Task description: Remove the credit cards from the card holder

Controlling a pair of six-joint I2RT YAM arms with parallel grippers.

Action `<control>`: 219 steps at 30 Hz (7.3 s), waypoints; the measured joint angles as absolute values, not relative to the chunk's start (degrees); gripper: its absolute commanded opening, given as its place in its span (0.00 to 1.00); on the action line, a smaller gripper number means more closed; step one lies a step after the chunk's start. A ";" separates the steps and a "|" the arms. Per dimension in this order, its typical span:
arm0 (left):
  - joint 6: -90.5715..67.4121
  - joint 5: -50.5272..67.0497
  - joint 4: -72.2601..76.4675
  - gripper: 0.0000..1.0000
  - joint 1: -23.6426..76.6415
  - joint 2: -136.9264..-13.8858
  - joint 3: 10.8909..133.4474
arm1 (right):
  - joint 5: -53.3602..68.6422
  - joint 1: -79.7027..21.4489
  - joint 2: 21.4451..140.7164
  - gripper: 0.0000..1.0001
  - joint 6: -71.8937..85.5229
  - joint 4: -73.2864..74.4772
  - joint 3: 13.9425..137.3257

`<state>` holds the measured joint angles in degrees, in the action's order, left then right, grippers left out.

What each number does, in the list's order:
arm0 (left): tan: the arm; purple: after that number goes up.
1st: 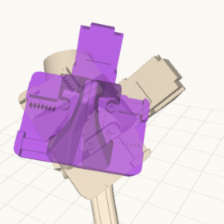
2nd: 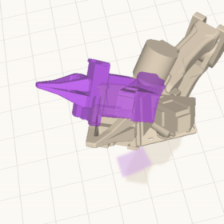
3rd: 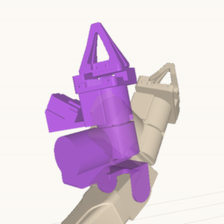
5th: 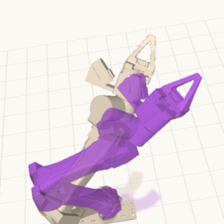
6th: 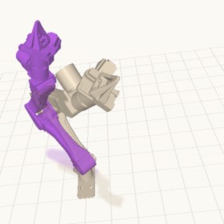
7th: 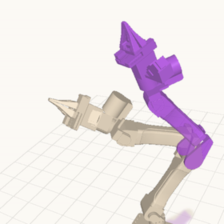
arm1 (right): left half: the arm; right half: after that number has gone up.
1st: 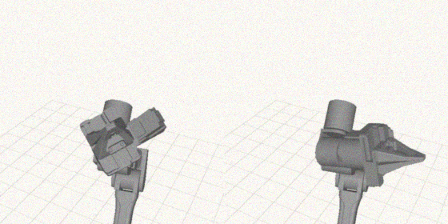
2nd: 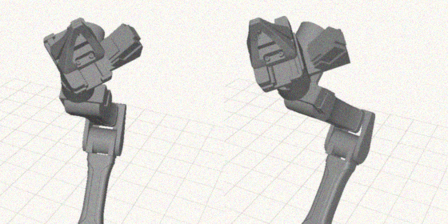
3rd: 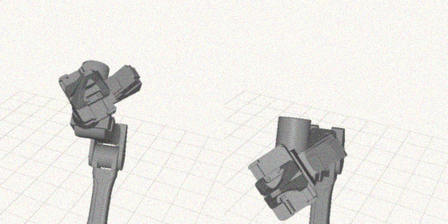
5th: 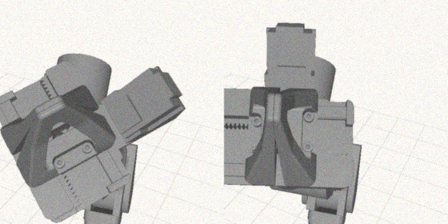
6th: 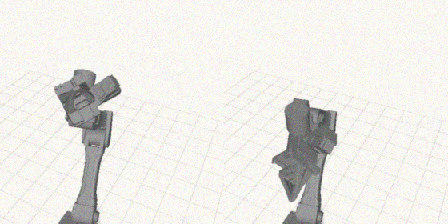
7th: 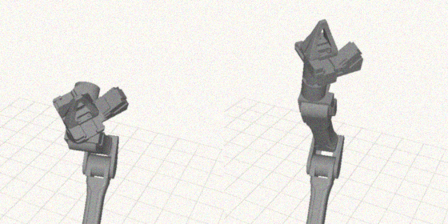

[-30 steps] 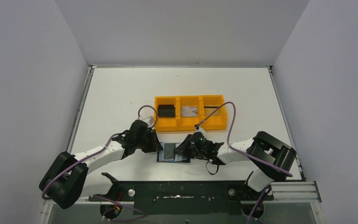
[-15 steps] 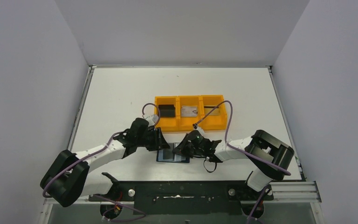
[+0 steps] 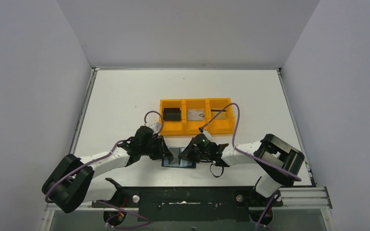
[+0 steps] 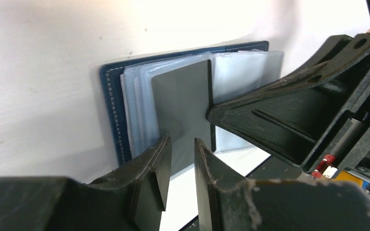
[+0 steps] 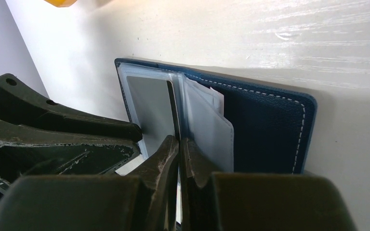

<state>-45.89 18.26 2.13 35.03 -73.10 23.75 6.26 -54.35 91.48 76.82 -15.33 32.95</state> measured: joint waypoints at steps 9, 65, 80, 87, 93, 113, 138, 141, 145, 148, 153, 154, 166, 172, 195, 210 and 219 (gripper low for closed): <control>-45.65 14.33 0.67 0.11 35.11 -70.57 22.24 | 5.54 -54.35 90.28 0.01 76.79 -13.61 33.12; -41.60 16.58 -1.61 0.08 37.95 -79.55 31.44 | 10.79 -50.63 91.53 0.07 77.06 -23.94 27.75; -42.85 11.77 -4.97 0.01 38.65 -81.01 33.04 | 10.13 -50.65 90.74 0.28 79.61 -27.51 25.36; -42.96 11.18 -4.93 0.00 38.63 -81.01 33.04 | 10.61 -50.65 92.75 0.27 81.71 -32.97 24.40; -43.31 10.44 -4.69 0.00 38.59 -81.03 33.04 | 10.81 -50.65 94.65 0.12 81.89 -35.46 24.34; -42.39 7.51 -7.68 0.00 38.59 -79.53 33.61 | 8.91 -50.83 90.15 0.09 80.99 -31.09 23.33; -38.39 5.43 -11.22 0.32 38.37 -75.83 33.74 | 8.93 -53.34 93.86 0.24 75.79 -22.92 31.86; -38.39 6.48 -9.93 0.26 38.24 -76.49 33.08 | 9.17 -53.28 94.30 0.24 75.83 -24.01 31.86; -38.48 7.33 -8.14 0.21 38.13 -76.51 31.83 | 9.72 -53.19 94.54 0.21 75.85 -24.84 31.86; -38.54 7.60 -7.46 0.19 38.13 -76.51 31.38 | 10.17 -53.01 95.37 0.16 75.88 -26.11 31.86; -38.81 7.25 -7.49 0.16 38.09 -76.51 31.31 | 10.96 -52.86 96.27 0.21 76.25 -27.64 31.44; -38.92 7.09 -7.53 0.16 38.09 -76.51 31.31 | 10.94 -52.86 96.25 0.23 76.36 -27.99 31.20; -40.03 6.22 -7.90 0.11 38.09 -76.97 31.55 | 10.98 -52.86 95.90 0.15 78.08 -33.82 27.40; -40.10 6.00 -8.25 0.10 38.09 -77.12 31.77 | 10.98 -52.86 95.72 0.24 78.72 -35.11 26.63; -40.99 5.50 -8.91 0.07 38.11 -78.37 32.84 | 11.25 -52.47 92.23 0.00 78.67 -37.85 22.96; -41.56 5.15 -9.13 0.23 38.17 -78.22 33.06 | 11.42 -51.70 90.21 0.01 79.13 -38.81 20.01; -39.53 3.31 -15.62 0.43 38.20 -73.01 34.41 | 11.51 -51.62 92.42 0.01 80.20 -38.85 21.45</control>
<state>-39.53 3.31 -15.62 38.20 -73.01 34.41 11.51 -51.62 92.42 80.20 -38.85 21.45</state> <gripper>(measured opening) 0.399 0.025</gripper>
